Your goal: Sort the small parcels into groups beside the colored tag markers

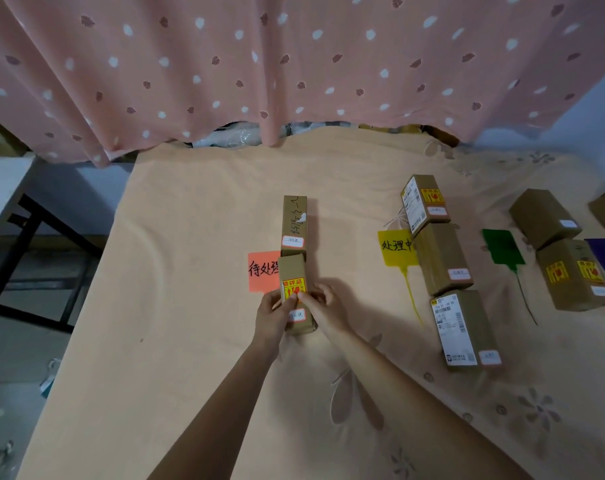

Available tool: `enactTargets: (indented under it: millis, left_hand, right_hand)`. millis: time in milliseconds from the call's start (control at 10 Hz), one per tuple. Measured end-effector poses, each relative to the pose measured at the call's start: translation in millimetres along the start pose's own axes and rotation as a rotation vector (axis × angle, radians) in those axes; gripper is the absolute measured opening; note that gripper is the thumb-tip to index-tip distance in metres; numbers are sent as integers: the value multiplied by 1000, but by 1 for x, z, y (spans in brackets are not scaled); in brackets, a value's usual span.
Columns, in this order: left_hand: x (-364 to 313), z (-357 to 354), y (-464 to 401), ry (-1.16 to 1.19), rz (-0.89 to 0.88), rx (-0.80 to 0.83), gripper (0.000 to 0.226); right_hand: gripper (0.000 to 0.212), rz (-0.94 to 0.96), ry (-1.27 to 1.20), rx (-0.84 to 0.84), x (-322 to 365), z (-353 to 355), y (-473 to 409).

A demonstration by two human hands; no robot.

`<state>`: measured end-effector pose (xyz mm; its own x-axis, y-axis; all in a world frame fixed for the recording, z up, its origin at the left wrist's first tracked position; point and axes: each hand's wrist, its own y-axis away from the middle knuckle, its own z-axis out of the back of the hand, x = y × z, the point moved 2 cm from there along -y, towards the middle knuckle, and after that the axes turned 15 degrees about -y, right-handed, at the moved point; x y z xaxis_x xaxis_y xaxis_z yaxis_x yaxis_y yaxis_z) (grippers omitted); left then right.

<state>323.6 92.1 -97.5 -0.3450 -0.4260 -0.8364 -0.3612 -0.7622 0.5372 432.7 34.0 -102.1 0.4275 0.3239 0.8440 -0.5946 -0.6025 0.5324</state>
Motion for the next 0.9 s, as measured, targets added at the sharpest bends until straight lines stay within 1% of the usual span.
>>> enactTargets:
  millis: [100,200,300,400,500,600,700,800,900]
  left_hand:
    - [-1,1,1,-20,-7,4,27]
    - [0,3,1,-32,-7,9,23]
    - [1,7,1,-16,-7,21,26]
    - [-1,9,7,-26,-24,32,29]
    - [0,11,11,-75,-20,30,32]
    - [4,9,13,-89,-40,39,37]
    - [5,12,26,-159,-36,13,37]
    - [8,14,37,-168,-48,-16,39]
    - [0,14,61,-177,-25,-81,42]
  right_hand:
    - [45,2,25,13,0,0,2]
    - [37,0,31,14,0,0,8]
    - [33,12,11,-3,1,5,13]
    - [40,17,9,-21,4,15,22]
    - [51,19,77,-39,6,25,32]
    - [53,43,91,-47,8,34,42]
    - [50,38,130,-37,12,45,57]
    - [51,78,78,-56,14,62,71]
    - [52,83,64,-64,21,84,87]
